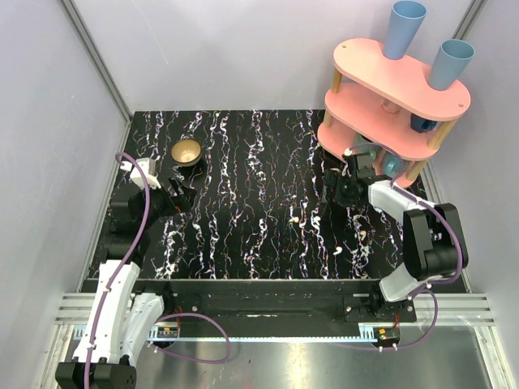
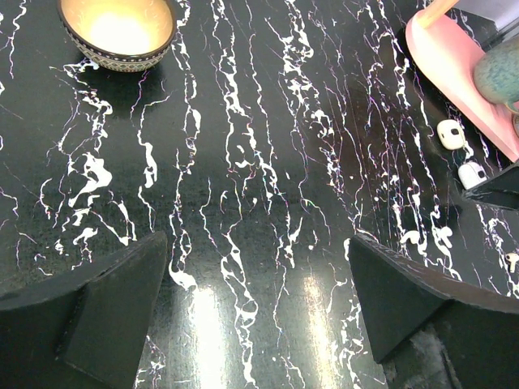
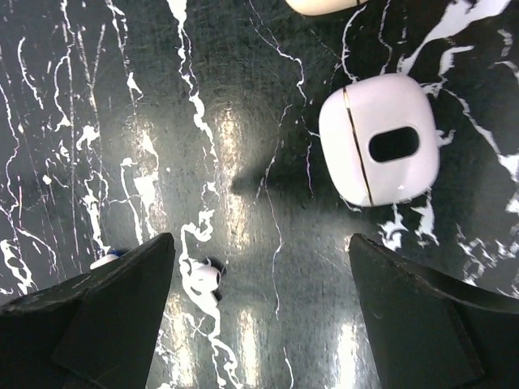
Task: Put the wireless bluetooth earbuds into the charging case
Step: Pick up the charging case from the corner of the board, then pass from the right arm to the left
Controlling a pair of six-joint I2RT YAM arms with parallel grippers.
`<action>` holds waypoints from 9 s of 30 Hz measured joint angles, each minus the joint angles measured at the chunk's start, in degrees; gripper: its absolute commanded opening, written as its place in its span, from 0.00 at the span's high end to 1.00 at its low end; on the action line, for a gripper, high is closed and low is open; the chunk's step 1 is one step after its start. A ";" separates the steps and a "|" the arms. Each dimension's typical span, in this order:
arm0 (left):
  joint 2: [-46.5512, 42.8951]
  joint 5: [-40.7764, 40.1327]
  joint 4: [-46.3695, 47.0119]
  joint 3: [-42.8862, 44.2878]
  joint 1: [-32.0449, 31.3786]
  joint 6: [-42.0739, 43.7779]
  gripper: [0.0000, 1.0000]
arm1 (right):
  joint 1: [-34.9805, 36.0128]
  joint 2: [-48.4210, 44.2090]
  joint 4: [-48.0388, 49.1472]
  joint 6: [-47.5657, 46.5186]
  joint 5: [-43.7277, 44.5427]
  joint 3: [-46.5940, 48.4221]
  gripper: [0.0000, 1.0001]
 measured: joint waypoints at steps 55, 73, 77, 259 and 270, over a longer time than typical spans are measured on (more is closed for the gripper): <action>0.66 0.44 -0.20 0.00 0.70 -0.59 0.01 | 1.03 7.48 -2.51 -0.66 2.36 8.13 0.08; 0.63 0.87 -0.20 0.00 1.99 -0.66 0.01 | 1.97 6.27 -2.03 -0.87 13.42 11.04 0.03; 0.63 0.90 -0.20 0.00 1.99 -0.66 0.01 | 1.97 10.99 -2.10 -0.96 15.50 12.98 0.03; 22.80 20.57 20.96 8.39 -28.57 -19.61 0.02 | 34.86 -34.86 0.22 -41.42 -3.80 -1.29 0.99; 26.27 18.71 22.32 10.19 -34.01 -20.57 0.09 | 35.45 -34.84 0.02 -42.10 -1.49 -1.31 0.99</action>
